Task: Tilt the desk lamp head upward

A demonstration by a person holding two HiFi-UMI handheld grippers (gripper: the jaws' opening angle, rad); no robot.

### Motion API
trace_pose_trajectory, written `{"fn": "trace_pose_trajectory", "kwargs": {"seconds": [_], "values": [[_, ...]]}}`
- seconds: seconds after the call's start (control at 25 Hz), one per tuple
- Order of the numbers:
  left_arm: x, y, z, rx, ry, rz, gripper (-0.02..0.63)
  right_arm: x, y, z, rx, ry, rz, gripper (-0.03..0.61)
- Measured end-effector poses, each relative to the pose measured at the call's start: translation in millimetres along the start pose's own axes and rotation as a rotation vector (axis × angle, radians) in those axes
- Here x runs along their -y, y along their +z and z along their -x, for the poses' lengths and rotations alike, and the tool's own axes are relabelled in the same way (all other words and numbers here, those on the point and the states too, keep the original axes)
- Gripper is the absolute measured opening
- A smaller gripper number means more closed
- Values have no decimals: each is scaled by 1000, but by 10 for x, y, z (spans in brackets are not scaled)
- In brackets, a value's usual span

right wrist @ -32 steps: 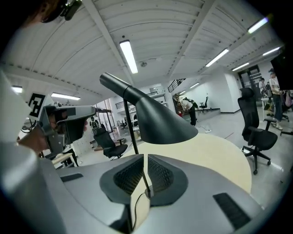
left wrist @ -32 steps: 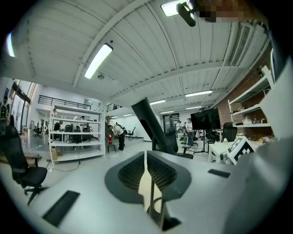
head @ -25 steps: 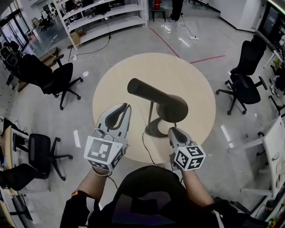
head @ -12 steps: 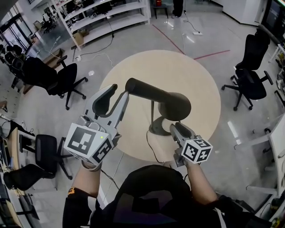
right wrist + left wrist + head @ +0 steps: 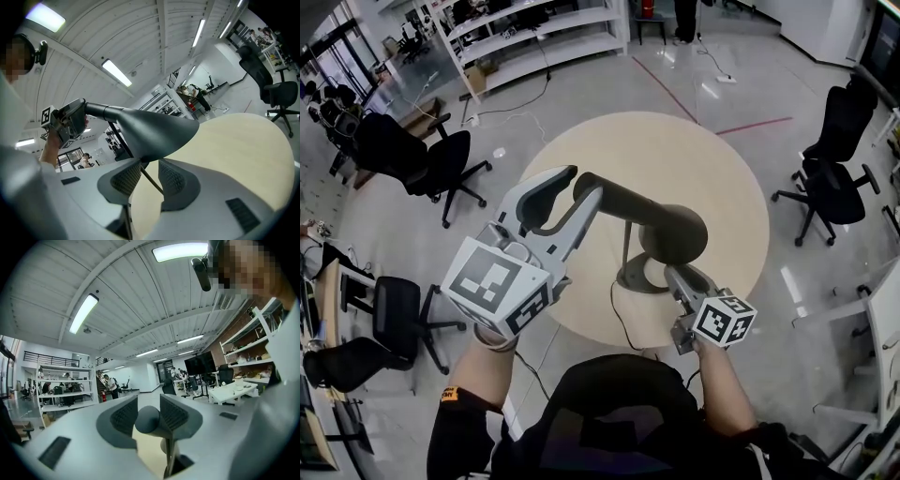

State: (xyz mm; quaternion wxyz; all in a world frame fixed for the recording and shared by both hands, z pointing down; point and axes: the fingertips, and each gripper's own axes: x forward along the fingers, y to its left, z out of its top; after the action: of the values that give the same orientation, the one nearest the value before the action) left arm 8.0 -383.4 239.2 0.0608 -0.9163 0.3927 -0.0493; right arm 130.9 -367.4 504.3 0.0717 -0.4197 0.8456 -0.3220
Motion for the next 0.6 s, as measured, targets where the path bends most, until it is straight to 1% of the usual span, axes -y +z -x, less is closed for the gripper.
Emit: {"fn": "trace_pose_trajectory", "kwargs": {"seconds": [0.28,0.48,0.6], "values": [[-25,-16,-144,-26,-18,-11,175,-11,7,4,10,42,-25,101],[-11,-64,-209,-55,-66,17,175,-28,15,-10,21,68,-39,101],[-24,-66,-212,-56,-71,23,174,-38,23,-21,27,76,-46,101]]}}
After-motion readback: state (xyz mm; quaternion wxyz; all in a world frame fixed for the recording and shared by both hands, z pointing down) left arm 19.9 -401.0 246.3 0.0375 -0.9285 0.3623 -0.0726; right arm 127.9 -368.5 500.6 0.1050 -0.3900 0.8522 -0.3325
